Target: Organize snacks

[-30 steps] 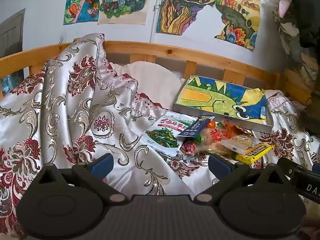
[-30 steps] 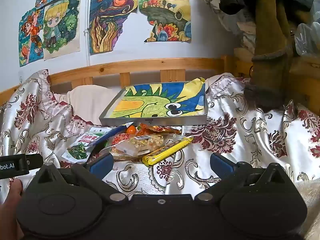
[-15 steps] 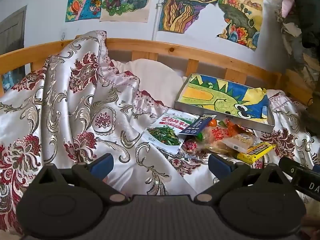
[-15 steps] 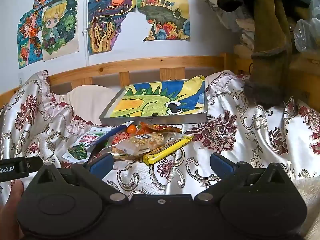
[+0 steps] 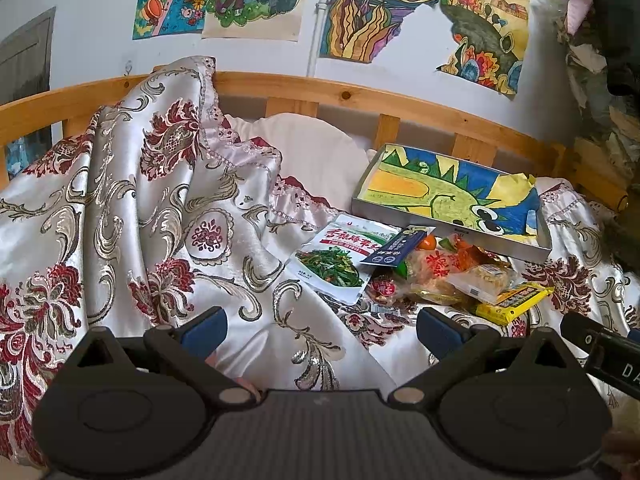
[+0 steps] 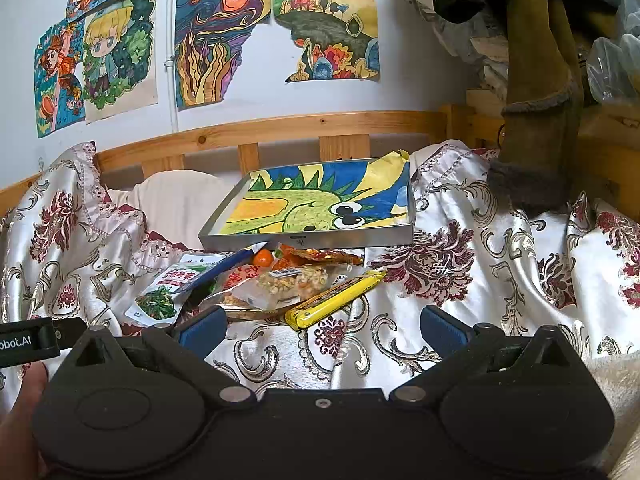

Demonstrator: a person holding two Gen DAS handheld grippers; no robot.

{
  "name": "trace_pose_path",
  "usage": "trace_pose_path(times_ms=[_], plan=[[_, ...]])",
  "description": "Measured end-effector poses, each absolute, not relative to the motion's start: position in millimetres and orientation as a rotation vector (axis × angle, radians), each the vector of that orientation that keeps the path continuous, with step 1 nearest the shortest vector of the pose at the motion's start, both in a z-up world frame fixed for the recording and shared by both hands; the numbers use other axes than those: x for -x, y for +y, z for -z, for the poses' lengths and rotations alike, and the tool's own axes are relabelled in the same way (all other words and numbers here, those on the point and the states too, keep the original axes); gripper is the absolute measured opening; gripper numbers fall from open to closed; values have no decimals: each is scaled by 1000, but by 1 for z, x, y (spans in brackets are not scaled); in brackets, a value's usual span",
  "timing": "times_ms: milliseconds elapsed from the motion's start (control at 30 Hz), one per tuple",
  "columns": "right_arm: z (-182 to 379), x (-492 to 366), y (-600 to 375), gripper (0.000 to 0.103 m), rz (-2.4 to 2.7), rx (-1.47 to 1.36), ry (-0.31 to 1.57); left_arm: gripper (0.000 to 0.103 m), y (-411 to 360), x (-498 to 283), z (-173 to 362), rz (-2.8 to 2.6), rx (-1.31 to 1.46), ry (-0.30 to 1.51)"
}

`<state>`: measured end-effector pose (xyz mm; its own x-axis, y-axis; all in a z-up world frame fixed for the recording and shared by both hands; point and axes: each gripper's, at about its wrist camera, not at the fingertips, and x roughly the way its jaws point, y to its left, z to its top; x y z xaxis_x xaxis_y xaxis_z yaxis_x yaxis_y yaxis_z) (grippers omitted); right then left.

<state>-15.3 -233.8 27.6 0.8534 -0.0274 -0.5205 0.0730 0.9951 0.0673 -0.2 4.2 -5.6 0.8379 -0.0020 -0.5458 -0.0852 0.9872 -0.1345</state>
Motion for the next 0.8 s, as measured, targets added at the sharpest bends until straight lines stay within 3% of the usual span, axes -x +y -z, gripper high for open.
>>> trace_pose_path(times_ms=[800], plan=[[-26,15,-232,102,53,-88,548,103,7,-2,9,-77,196,605]])
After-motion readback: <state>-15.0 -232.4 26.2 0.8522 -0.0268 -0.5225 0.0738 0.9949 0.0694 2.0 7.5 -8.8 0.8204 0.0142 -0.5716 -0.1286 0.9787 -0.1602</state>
